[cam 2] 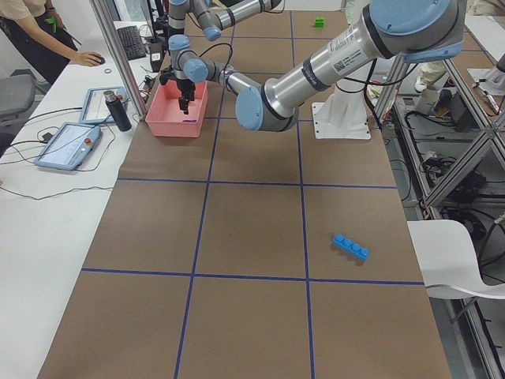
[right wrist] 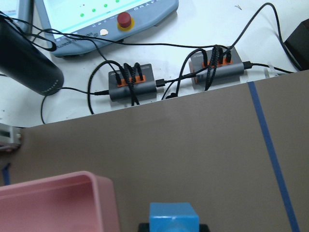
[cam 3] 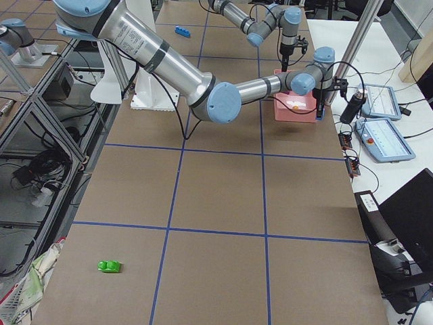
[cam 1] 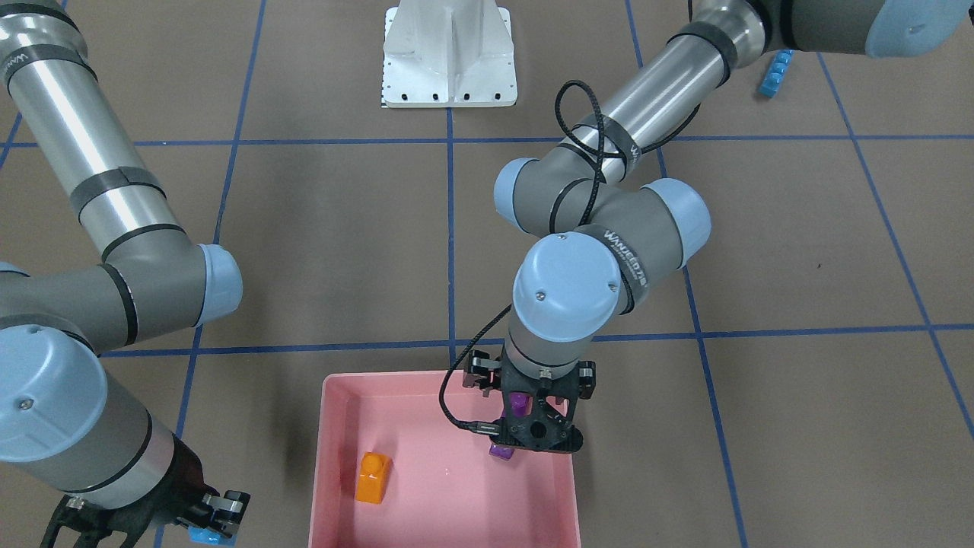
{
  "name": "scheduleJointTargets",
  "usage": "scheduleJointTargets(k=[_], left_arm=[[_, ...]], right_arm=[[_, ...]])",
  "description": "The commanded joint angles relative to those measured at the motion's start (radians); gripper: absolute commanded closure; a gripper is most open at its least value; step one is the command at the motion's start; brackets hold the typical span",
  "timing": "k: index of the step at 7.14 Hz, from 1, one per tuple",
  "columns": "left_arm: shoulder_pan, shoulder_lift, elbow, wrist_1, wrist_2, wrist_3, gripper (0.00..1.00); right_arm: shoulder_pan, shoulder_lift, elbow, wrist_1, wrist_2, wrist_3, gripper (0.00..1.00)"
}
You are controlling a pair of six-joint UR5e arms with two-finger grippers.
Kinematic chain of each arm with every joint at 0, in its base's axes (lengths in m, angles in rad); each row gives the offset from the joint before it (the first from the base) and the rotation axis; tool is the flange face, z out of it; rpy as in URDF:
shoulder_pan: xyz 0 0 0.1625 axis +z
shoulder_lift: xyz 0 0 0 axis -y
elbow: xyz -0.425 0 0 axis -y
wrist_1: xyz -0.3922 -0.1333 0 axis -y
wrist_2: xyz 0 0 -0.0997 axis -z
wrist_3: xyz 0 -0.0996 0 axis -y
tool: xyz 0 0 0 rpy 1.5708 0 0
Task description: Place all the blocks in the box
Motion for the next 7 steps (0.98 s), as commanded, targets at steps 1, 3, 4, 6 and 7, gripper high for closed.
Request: scheduleJointTargets(k=[1, 3, 4, 6, 7], left_arm=[[-0.123, 0.120, -0.051, 0.008, -0.103, 0.266, 0.01], [-0.190, 0.161, -0.049, 0.007, -0.141, 0.366, 0.01], [-0.189, 0.164, -0.051, 0.008, -0.143, 0.366, 0.01], [-0.187, 0.169, -0.051, 0.008, -0.144, 0.365, 0.01], [-0.187, 0.168, -0.051, 0.008, -0.147, 0.365, 0.01]], right_arm=[[-0.063, 0.120, -0.020, -0.096, -0.023, 0.063, 1.00], [-0.164, 0.207, -0.112, -0.080, -0.095, 0.108, 1.00], [-0.212, 0.208, -0.156, -0.002, -0.133, 0.110, 0.86], [-0.269, 0.206, -0.209, 0.082, -0.175, 0.127, 0.61], [-0.280, 0.206, -0.209, 0.083, -0.177, 0.127, 0.58]])
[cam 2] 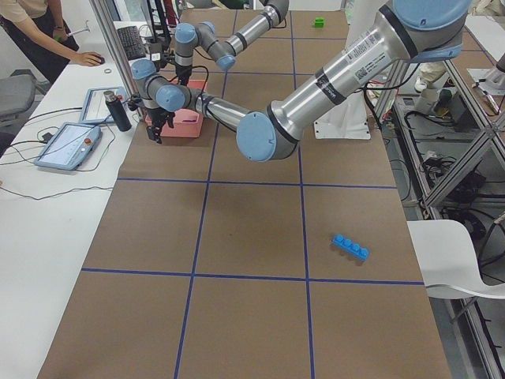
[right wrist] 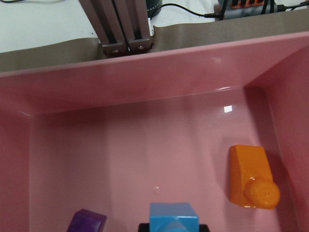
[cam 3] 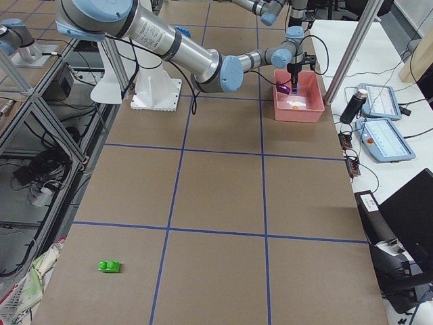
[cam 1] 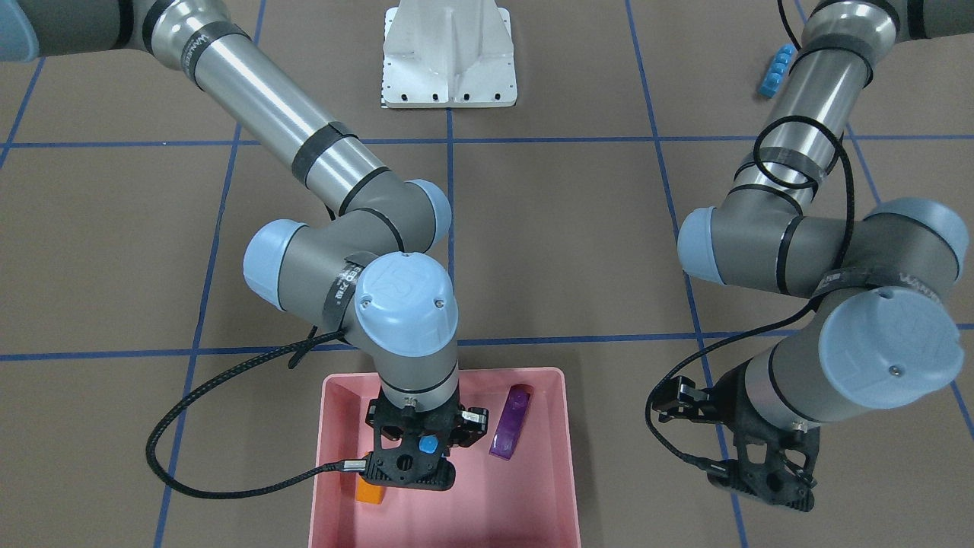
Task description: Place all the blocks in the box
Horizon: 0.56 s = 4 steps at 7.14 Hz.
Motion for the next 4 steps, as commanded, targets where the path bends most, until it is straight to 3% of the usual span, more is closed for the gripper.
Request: scheduleJointTargets(k=[1, 2, 4], left_arm=[[0.001, 0.001, 0.000, 0.000, -0.003, 0.001, 0.01], [0.001, 0.001, -0.002, 0.000, -0.003, 0.001, 0.01], [0.001, 0.008, -0.020, 0.002, -0.003, -0.005, 0.01]], right_arm=[[-0.026, -0.002, -0.011, 0.017, -0.014, 0.004, 0.52], [-0.026, -0.002, -0.011, 0.015, -0.014, 0.004, 0.26], [-0.023, -0.004, -0.011, 0.015, -0.014, 0.004, 0.14]])
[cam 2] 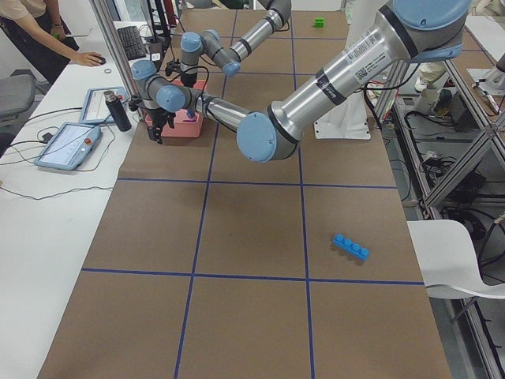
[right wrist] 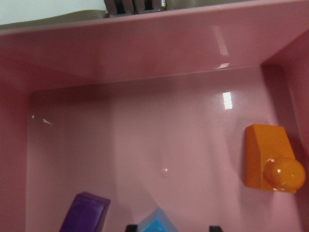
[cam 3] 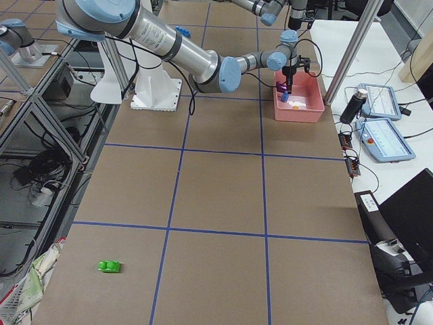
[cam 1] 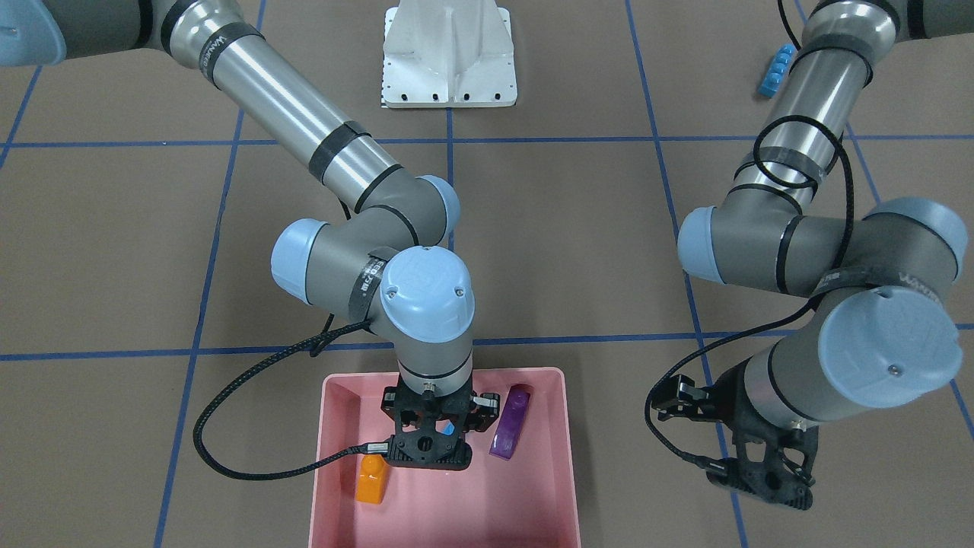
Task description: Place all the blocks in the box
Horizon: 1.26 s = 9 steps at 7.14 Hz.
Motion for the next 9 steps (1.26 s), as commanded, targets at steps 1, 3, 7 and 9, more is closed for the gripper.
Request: scheduleJointTargets(k=[1, 3, 7, 9], left_arm=[[-0.001, 0.003, -0.017, 0.000, 0.000, -0.006, 0.01], [-0.005, 0.142, -0.164, 0.000, 0.003, -0.010, 0.01], [0.003, 0.752, -0.788, -0.003, 0.018, -0.107, 0.00], [0.044, 1.005, -0.965, -0.064, 0.025, -0.102, 0.00]], right_arm=[[0.010, -0.001, 0.004, -0.002, 0.000, -0.001, 0.08], [0.070, -0.034, 0.140, -0.134, 0.070, -0.020, 0.02], [0.192, -0.447, 0.873, -0.552, 0.201, -0.229, 0.01], [0.261, -0.795, 1.204, -0.557, 0.271, -0.377, 0.01]])
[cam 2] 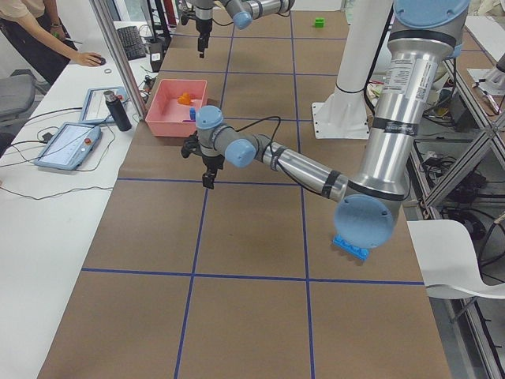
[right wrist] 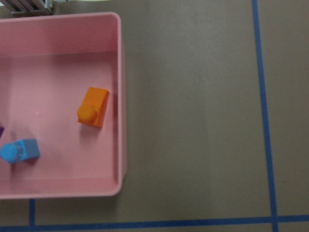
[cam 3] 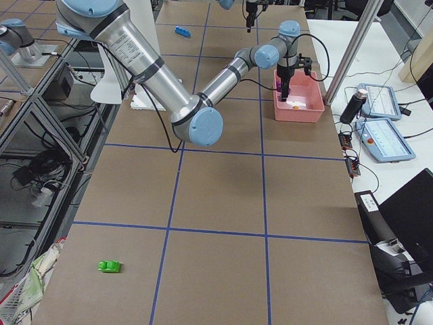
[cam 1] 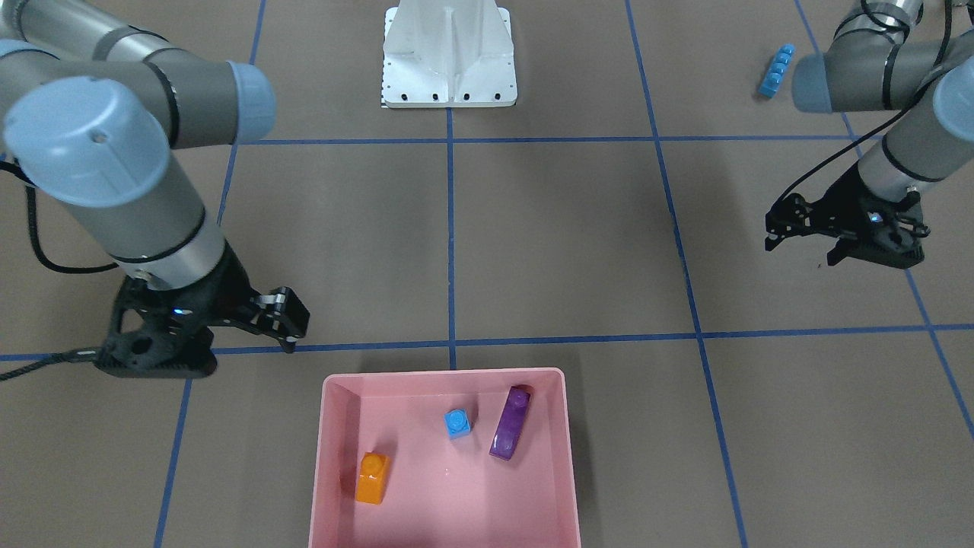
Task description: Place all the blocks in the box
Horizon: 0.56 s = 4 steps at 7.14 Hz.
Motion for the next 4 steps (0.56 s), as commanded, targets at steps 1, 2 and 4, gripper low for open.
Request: scheduleJointTargets(k=[1, 2, 4], left_arm=[[0.115, 0.208, -0.145, -0.063, 0.002, -0.013, 0.00], [0.180, 0.295, -0.175, -0.089, 0.003, -0.043, 0.00], [0.341, 0.530, -0.180, -0.327, 0.116, -0.039, 0.00]], right_arm=[[0.072, -0.392, 0.343, -0.009, 0.051, -0.161, 0.01], [0.101, -0.561, 0.449, -0.003, 0.051, -0.256, 0.01], [0.120, -0.773, 0.582, 0.006, 0.051, -0.325, 0.01]])
